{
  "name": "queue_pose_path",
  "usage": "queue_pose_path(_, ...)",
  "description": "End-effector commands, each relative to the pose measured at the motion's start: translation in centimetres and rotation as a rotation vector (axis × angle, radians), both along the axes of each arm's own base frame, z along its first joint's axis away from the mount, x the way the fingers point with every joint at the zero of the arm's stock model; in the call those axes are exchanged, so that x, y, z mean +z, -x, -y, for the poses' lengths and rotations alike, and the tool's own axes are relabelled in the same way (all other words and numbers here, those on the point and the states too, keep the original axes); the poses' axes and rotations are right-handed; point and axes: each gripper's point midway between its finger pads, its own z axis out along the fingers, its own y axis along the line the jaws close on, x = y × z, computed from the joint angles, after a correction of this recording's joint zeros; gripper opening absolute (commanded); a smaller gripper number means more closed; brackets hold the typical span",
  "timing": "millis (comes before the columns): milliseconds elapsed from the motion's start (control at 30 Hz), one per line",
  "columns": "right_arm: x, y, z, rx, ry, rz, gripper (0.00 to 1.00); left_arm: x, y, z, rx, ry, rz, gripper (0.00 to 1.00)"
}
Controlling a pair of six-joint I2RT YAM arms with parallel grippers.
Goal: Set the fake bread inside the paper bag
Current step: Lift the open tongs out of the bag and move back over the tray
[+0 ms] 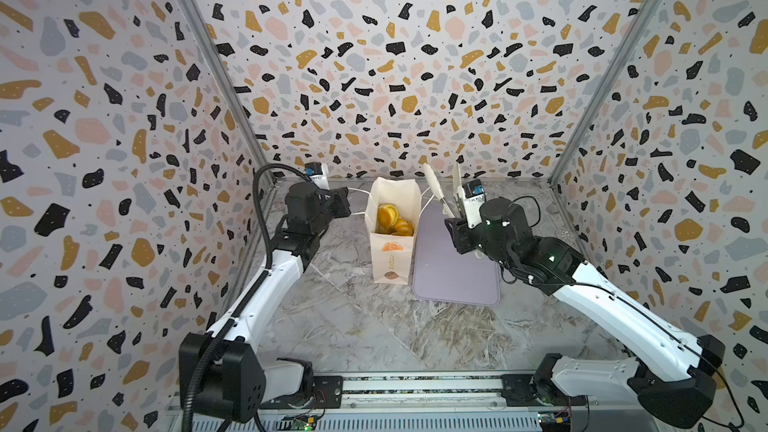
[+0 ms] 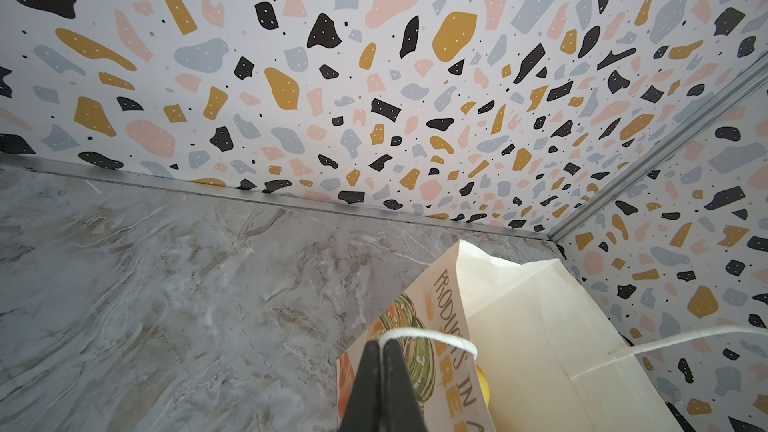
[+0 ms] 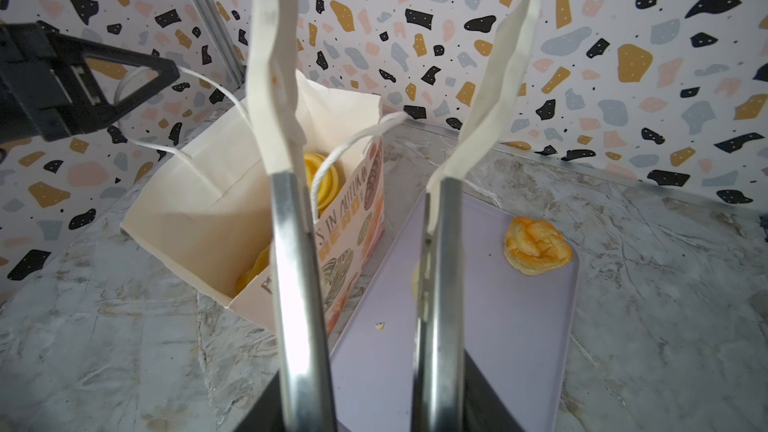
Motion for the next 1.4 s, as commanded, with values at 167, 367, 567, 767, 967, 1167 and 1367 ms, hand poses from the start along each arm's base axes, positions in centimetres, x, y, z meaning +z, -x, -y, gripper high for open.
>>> queue_pose_path(167,0.7,-1.0,4.1,-0.078,-0.065,0.017,0.47,1.7,0.4,0.3,-0.013,0.0,0.045,0.0)
queue_pose_path(367,-2.0,-2.0,6.4,-0.131,-0.059,-0.017,0.47,1.6,0.4,0.2,-0.01,-0.003,0.043,0.0)
queue_pose_path(567,-6.0,-2.7,7.9,-0.167,-0.058,-0.09,0.49,1.5,0.3,0.2,-0.009,-0.004,0.039,0.0)
queue_pose_path(767,-9.5,-3.3,8.7,-0.187,-0.031,-0.161,0.5,1.4,0.3,0.1,-0.006,-0.009,0.038,0.0)
queue_pose_path(967,-11.6,-3.9,9.5,-0.212,-0.005,-0.203,0.52,1.2,0.3,0.1,-0.004,-0.01,0.033,0.0)
queue_pose_path(1167,-13.7,-4.6,10.4,-0.248,0.043,-0.247,0.53,1.5,0.4,0.2,-0.012,-0.005,0.04,0.0)
queue_pose_path(1367,-15.7,-5.6,10.8,-0.264,0.081,-0.28,0.55,1.6,0.4,0.5,-0.022,0.007,0.042,0.0)
